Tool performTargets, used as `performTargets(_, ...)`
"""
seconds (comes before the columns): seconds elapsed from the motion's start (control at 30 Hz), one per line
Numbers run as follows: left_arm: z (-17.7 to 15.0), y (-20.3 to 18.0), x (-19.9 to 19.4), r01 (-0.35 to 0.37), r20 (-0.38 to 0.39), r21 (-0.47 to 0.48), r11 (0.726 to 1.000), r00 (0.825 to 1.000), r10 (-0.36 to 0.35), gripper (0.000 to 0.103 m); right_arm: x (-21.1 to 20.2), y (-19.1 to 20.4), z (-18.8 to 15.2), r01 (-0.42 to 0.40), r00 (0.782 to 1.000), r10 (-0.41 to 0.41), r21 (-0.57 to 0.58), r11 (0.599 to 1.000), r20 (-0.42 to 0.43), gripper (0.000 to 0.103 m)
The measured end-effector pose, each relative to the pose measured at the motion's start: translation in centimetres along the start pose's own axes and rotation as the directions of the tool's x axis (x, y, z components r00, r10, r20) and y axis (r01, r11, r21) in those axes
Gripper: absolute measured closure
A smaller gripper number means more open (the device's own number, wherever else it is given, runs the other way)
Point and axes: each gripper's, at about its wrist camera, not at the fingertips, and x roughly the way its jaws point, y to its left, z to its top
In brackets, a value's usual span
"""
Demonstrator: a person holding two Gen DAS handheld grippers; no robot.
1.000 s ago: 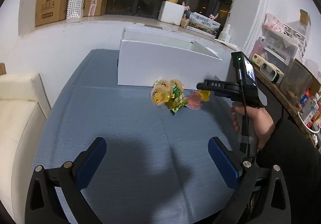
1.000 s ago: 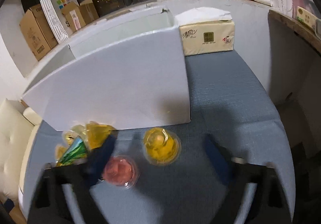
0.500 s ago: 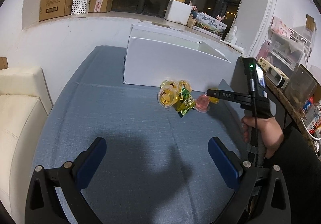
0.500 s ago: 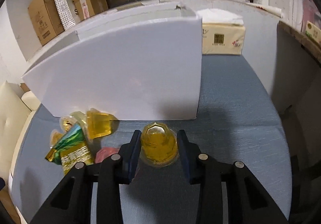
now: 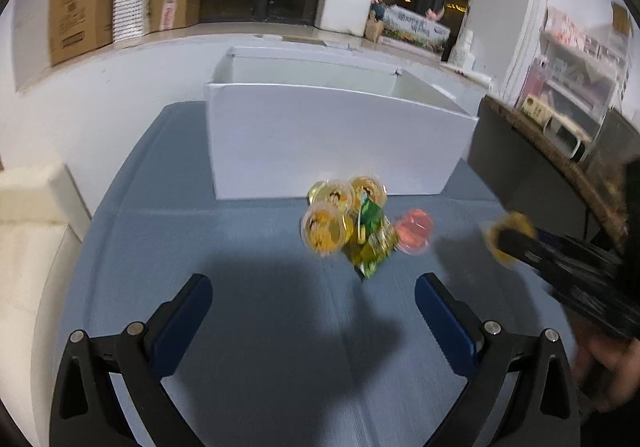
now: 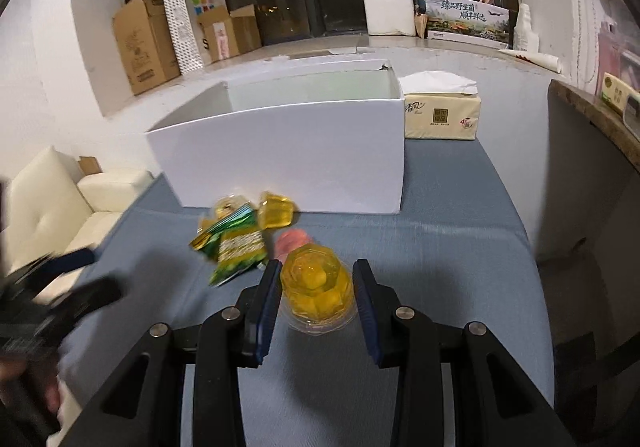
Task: Organize snacks
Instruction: 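Grasp a yellow cartoon jelly cup and green garlic packet with the left tool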
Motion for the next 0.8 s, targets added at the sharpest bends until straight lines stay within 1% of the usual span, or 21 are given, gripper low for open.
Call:
performTargets(0.07, 0.8, -0.4, 1.4, -0.047, -0.012, 0.045, 0.998, 0.999, 0.047, 0.0, -1.0, -0.2, -0.3, -0.005, 1.0, 0.005, 0.006, 1.0, 0.007, 0.064)
performTargets(0.13, 1.2, -0.5, 2.7, -0.076, -0.024, 0.074, 0.994, 0.997, 0.078, 0.0, -1.9, -0.3, -0.6, -0.006, 1.0, 0.006, 0.005, 1.0, 0.018, 0.064)
performTargets(0.33, 1.7, -0.1, 6.2, -0.115, -0.075, 0.105, 0.988, 0.99, 0.123, 0.0, -3.2, -0.5, -0.7, -0.016, 0.999, 0.015, 0.018, 1.0, 0.036, 0.064)
performTargets(0.43, 2.0, -0.1, 7.7, -0.102, -0.093, 0.108, 0.989, 0.989, 0.112, 0.0, -3.3, -0.6, -0.8, -0.016, 0.999, 0.015, 0.021, 1.0, 0.037, 0.064)
performTargets(0.6, 2.8, -0.1, 8.9, -0.057, -0.093, 0.121, 0.991, 0.993, 0.069, 0.001, -3.1, -0.8, -1.0, -0.015, 0.999, 0.014, 0.027, 1.0, 0.029, 0.064)
performTargets(0.63, 3.0, -0.1, 9.1, -0.041, -0.097, 0.117, 0.992, 0.994, 0.052, 0.004, -3.0, -0.8, -1.0, -0.016, 1.0, 0.015, 0.027, 1.0, 0.027, 0.064)
performTargets(0.7, 3.2, 0.1, 9.1, -0.001, -0.103, 0.108, 0.994, 0.995, 0.013, 0.017, -3.0, -0.8, -1.1, -0.015, 1.0, 0.014, 0.026, 1.0, 0.026, 0.064)
performTargets(0.73, 3.3, 0.1, 9.0, 0.028, -0.105, 0.104, 0.994, 0.994, -0.017, 0.033, -2.9, -0.6, -1.0, -0.016, 1.0, 0.015, 0.026, 1.0, 0.025, 0.064)
performTargets(0.77, 3.4, 0.0, 8.9, 0.042, -0.104, 0.104, 0.994, 0.994, -0.031, 0.044, -2.8, -0.6, -1.0, -0.018, 1.0, 0.017, 0.027, 0.999, 0.024, 0.064)
performTargets(0.8, 3.4, 0.0, 8.8, 0.043, -0.105, 0.106, 0.993, 0.994, -0.032, 0.046, -2.8, -0.6, -1.1, -0.02, 1.0, 0.019, 0.028, 0.999, 0.023, 0.064)
